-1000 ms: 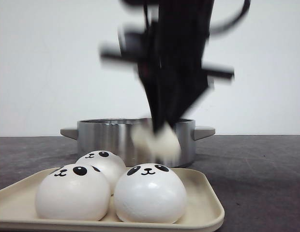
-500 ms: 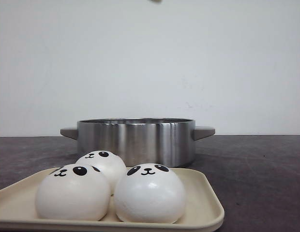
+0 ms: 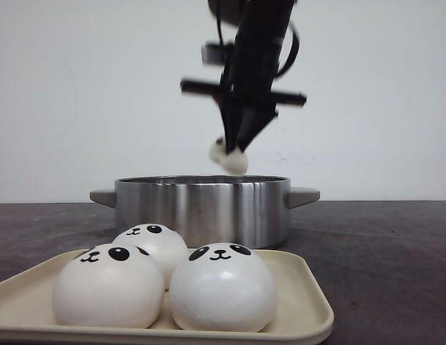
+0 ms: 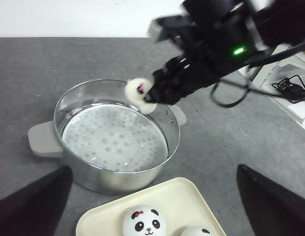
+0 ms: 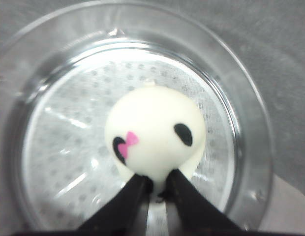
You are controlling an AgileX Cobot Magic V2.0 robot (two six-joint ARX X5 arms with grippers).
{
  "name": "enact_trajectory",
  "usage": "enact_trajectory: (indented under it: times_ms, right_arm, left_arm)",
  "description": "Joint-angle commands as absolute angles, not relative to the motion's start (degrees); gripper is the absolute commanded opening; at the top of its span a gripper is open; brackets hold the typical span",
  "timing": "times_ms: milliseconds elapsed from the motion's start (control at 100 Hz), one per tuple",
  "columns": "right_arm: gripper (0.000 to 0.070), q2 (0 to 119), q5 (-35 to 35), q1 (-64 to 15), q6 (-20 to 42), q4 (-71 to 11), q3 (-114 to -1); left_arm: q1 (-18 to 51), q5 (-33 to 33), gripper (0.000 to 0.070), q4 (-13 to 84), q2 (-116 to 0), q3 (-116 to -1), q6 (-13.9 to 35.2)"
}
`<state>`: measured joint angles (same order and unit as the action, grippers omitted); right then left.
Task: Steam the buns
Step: 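Lift the bun with the right gripper into the steel pot and release, then raise the open right gripper out of the pot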
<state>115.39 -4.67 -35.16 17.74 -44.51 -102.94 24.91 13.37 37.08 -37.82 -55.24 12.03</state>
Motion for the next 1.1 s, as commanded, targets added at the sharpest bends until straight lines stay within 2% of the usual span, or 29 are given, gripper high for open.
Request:
enact_trajectory:
  times_ms: [0, 130, 170, 200, 230, 310, 330, 470, 630, 670, 710, 730, 740, 780, 850, 970, 1090]
  right_arm:
    - [0.0001, 118.3, -4.7, -35.1, 16.9, -43.2, -104.2]
    - [0.0002, 121.4, -4.4, -34.0, 16.8, -42.5, -104.2]
    - [0.0025, 122.3, -4.5, -33.9, 16.9, -42.7, -104.2]
    - [0.0077, 122.7, -4.5, -33.7, 17.0, -43.2, -104.2]
    - [0.0176, 123.2, -4.4, -33.5, 17.2, -43.6, -104.2]
    - [0.0355, 123.5, -4.5, -33.2, 17.4, -44.9, -104.2]
    - [0.0380, 123.7, -4.5, -33.2, 17.4, -45.0, -104.2]
    - [0.0431, 123.7, -4.8, -33.2, 17.6, -45.0, -104.2]
    - [0.0428, 123.2, -4.6, -33.1, 17.5, -47.0, -107.1]
    - [0.0402, 122.5, -4.6, -33.1, 17.2, -48.6, -108.9]
    - [0.0301, 121.8, -4.5, -33.1, 16.5, -50.3, -111.0]
    - [0.0196, 121.1, -4.4, -33.3, 15.8, -51.5, -112.4]
    - [0.0172, 121.0, -4.4, -33.3, 15.7, -51.7, -112.7]
    - [0.0000, 119.7, -4.5, -33.7, 14.7, -53.8, -115.2]
    - [0.0017, 116.6, -4.5, -34.8, 13.8, -57.6, -119.3]
    - [0.0017, 108.5, -5.0, -38.1, 12.3, -60.8, -123.5]
    - [0.0016, 98.1, -8.1, -43.4, 11.8, -60.1, -123.8]
  left_arm:
    - [25.2, 13.3, 0.0700, 36.4, -38.2, -56.5, 12.3]
    - [25.2, 13.3, 0.0700, 36.5, -38.2, -56.5, 12.3]
    - [25.2, 13.3, 0.0700, 36.5, -38.2, -56.5, 12.3]
    - [25.2, 13.3, 0.0700, 36.6, -38.2, -56.5, 12.3]
    - [25.2, 13.3, 0.0700, 36.6, -38.2, -56.5, 12.3]
    - [25.2, 13.4, 0.0700, 36.6, -38.2, -56.5, 12.3]
    - [25.2, 13.4, 0.0700, 36.6, -38.2, -56.5, 12.3]
    - [25.2, 13.3, 0.0700, 36.6, -38.2, -56.5, 12.3]
    - [25.2, 13.3, 0.0700, 36.9, -38.2, -56.5, 12.3]
    - [25.2, 13.3, 0.0700, 37.4, -38.2, -56.5, 12.3]
    - [25.2, 13.3, 0.0700, 38.0, -38.3, -56.5, 12.3]
    - [25.2, 13.3, 0.0689, 38.5, -38.5, -56.4, 12.3]
    - [25.2, 13.3, 0.0684, 38.6, -38.6, -56.5, 12.3]
    - [25.2, 13.4, 0.0637, 40.0, -39.2, -56.4, 12.3]
    - [25.6, 13.4, 0.0599, 42.7, -41.0, -56.3, 12.8]
    - [27.5, 14.5, 0.0598, 47.1, -47.1, -56.1, 13.1]
    - [30.9, 16.6, 0.0599, 49.1, -55.8, -56.1, 13.1]
